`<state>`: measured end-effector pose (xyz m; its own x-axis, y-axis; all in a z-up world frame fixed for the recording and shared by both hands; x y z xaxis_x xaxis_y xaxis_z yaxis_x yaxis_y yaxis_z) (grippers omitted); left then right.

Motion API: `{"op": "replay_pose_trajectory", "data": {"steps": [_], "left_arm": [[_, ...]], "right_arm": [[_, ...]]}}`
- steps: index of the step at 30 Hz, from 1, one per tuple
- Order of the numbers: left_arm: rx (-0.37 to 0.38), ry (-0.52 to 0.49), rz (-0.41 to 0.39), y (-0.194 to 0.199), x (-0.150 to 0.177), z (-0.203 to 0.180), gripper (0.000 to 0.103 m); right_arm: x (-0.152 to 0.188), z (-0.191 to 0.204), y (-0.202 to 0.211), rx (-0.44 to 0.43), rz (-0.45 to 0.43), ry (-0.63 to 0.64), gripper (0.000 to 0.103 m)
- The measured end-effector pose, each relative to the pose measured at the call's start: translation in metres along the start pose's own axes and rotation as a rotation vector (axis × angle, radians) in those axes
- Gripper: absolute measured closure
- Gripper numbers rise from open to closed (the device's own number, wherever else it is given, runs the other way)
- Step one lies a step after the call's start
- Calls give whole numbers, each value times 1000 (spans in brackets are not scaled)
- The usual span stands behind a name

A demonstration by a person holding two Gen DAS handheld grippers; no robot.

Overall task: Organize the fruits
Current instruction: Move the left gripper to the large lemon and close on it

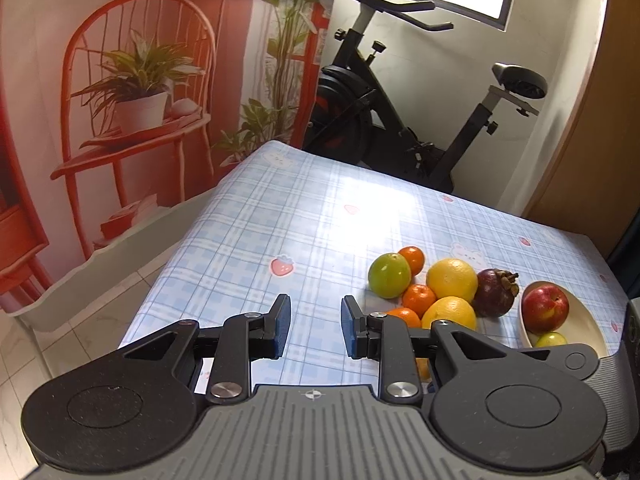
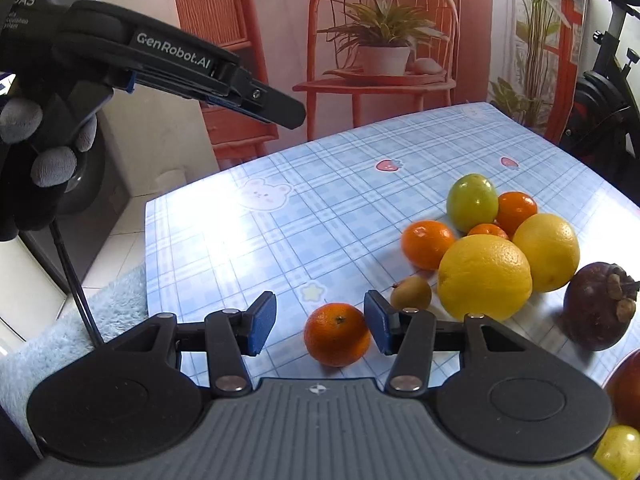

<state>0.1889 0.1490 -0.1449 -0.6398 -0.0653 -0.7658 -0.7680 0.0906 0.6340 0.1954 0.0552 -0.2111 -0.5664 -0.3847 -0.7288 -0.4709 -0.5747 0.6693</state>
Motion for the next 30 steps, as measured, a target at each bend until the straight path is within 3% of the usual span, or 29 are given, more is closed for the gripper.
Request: {"op": "replay_pose_trajectory", "data": {"steps": [4,11,19,24,30], "left_arm": [[11,-4,17,-4,6,-3,74],[99,-30,105,-28,14,-19,74],[116,-26,104,-36,10,-33,74],[140,-26,114,-41,2,-42,74],[222,-65,146,-71,-14,-76,75]], "right_arm": [[2,-7,0,22,-3,-39,51],[10,-16,10,19,-29,-134,51],[13,-14,11,13,-38,-142,51],[10,-25,26,57,-92,-178,51],[7,-59,48,146,-156,-269,51]]}}
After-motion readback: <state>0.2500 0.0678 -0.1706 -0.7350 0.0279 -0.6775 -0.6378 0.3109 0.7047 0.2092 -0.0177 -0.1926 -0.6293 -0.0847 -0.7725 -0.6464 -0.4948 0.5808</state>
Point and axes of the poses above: each gripper's, at about its wrist camera, not at the fingertips, and y roughly against the way its jaws point, z to its left, x to its underside, the point moved 7 cm from there along -y, roughly the way its jaws point, and after that the axes turned 2 degrees about -y, right-handed, at the moved point
